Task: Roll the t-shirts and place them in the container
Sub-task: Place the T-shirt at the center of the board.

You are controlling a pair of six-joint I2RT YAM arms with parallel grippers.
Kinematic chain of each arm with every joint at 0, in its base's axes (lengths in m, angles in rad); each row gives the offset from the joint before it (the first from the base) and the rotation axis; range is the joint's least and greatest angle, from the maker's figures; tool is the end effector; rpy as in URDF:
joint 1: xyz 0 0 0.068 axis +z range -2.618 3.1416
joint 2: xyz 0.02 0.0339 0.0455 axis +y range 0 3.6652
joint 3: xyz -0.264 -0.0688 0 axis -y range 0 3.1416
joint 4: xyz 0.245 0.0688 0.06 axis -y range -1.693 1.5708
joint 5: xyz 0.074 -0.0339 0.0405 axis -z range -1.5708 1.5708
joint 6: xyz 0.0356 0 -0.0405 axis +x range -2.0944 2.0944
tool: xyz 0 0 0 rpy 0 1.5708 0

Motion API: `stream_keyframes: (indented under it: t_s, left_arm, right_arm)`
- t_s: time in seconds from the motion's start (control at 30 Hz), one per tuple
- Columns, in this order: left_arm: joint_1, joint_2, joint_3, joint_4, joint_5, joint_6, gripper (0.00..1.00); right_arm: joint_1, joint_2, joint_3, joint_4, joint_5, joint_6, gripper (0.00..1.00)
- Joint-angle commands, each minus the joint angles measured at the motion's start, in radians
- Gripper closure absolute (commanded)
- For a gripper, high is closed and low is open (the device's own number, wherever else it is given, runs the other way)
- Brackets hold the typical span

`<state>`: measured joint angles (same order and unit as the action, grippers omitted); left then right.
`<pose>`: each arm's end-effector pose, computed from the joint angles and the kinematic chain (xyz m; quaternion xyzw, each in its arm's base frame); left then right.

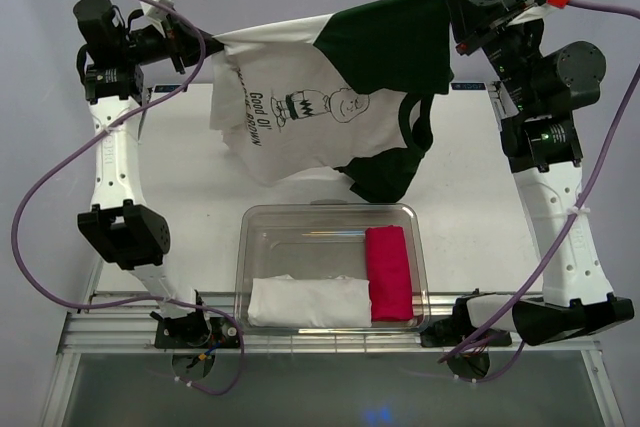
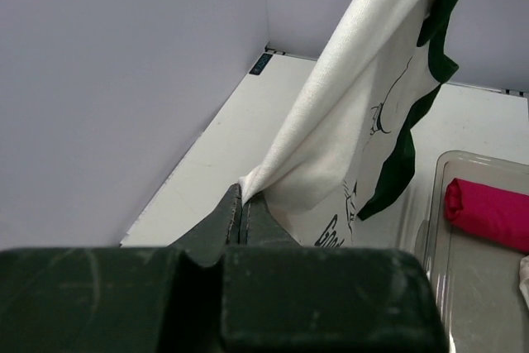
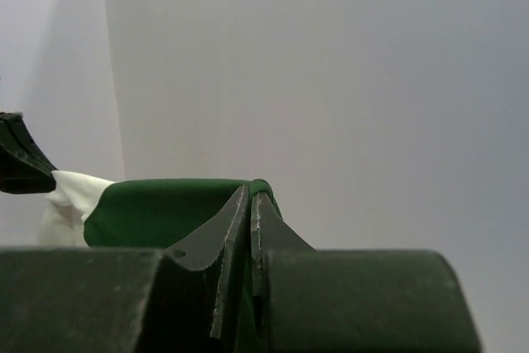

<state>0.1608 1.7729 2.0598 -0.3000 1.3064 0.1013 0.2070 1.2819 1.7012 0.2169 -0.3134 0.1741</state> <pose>0.3750 0.0260 0.4979 0.4099 0.5777 -0.3559 0.6096 0.2237 0.0582 0.5852 -0.1466 0.4426 0.2360 0.8526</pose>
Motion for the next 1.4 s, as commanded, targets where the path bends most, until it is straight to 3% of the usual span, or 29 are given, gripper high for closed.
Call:
stream_keyframes:
  t_s: [0.0,0.13,0.23,0.37,0.53,0.57,0.6,0.63,0.67,0.7,0.73,0.8,0.83,0.87,0.97,1.07,1.1,1.13,1.17,1.23,1.37]
  left_arm:
    - [0.011,-0.058,0.031,0.076,0.022,-0.081,1.0]
    - [0.008,-0.07,-0.088,0.212,-0.031,-0.276,1.0]
    - [0.005,0.003,-0.069,0.19,-0.113,-0.359,1.0]
    - [-0.021,0.1,-0.07,0.09,-0.306,-0.195,1.0]
    - [-0.127,0.313,-0.073,0.104,-0.819,0.056,1.0]
    - [-0.141,0.348,-0.066,0.145,-0.878,0.069,0.9]
    - [-0.141,0.387,-0.053,0.157,-0.928,0.074,0.75]
    - [-0.144,0.428,-0.032,0.157,-0.999,0.074,0.58]
    - [-0.144,0.509,0.038,0.145,-1.03,0.074,0.14]
    - [-0.144,0.543,0.078,0.095,-1.058,0.075,0.02]
    - [-0.142,0.569,0.115,0.06,-1.085,0.109,0.02]
    - [-0.142,0.573,0.146,-0.013,-1.081,0.15,0.02]
    - [-0.141,0.547,0.12,-0.017,-1.075,0.173,0.02]
    - [-0.141,0.513,0.079,-0.014,-1.075,0.205,0.02]
    - [-0.11,0.337,-0.137,0.024,-1.044,0.215,0.02]
    - [-0.07,0.206,-0.301,-0.022,-1.004,0.25,0.08]
    - [-0.07,0.182,-0.338,-0.071,-1.032,0.286,0.11]
    - [-0.07,0.14,-0.41,-0.097,-1.03,0.304,0.2]
    - [-0.07,0.116,-0.452,-0.115,-1.018,0.32,0.23]
    - [-0.073,0.041,-0.579,-0.128,-0.984,0.363,0.29]
    - [-0.115,-0.035,-0.728,-0.133,-0.972,0.475,0.27]
  right_arm:
    - [-0.012,-0.096,0.049,0.059,0.117,-0.107,0.92]
    - [-0.012,-0.089,-0.011,0.068,0.128,-0.09,0.92]
    - [-0.012,-0.029,-0.051,0.107,0.116,-0.007,0.92]
    - [-0.012,0.103,-0.126,0.186,0.163,0.112,0.92]
    - [-0.011,0.365,-0.062,0.213,0.267,0.22,0.92]
    - [-0.011,0.487,-0.023,0.188,0.273,0.235,0.84]
    - [-0.012,0.566,0.035,0.141,0.263,0.276,0.62]
    - [-0.014,0.645,0.243,-0.069,0.249,0.298,0.34]
    - [-0.017,0.838,0.399,-0.218,0.226,0.306,0.08]
    - [-0.017,0.94,0.566,-0.379,0.205,0.306,0.1]
    - [-0.018,1.02,0.839,-0.607,0.191,0.308,0.1]
    - [-0.02,1.108,0.917,-0.714,0.165,0.294,0.1]
    - [-0.02,1.078,0.864,-0.717,0.163,0.257,0.1]
    - [-0.02,0.953,0.61,-0.626,0.16,0.243,0.1]
    - [-0.02,0.69,0.07,-0.359,0.152,0.194,0.1]
    - [-0.018,0.613,-0.06,-0.431,0.149,0.109,0.09]
    - [-0.017,0.608,-0.098,-0.512,0.114,0.087,0.02]
    - [-0.015,0.606,-0.112,-0.551,0.087,0.068,0.02]
    - [-0.008,0.612,-0.127,-0.588,0.058,0.05,0.15]
    - [0.005,0.622,-0.17,-0.675,-0.018,-0.001,0.24]
    - [0.028,0.655,-0.259,-0.699,-0.156,-0.016,0.26]
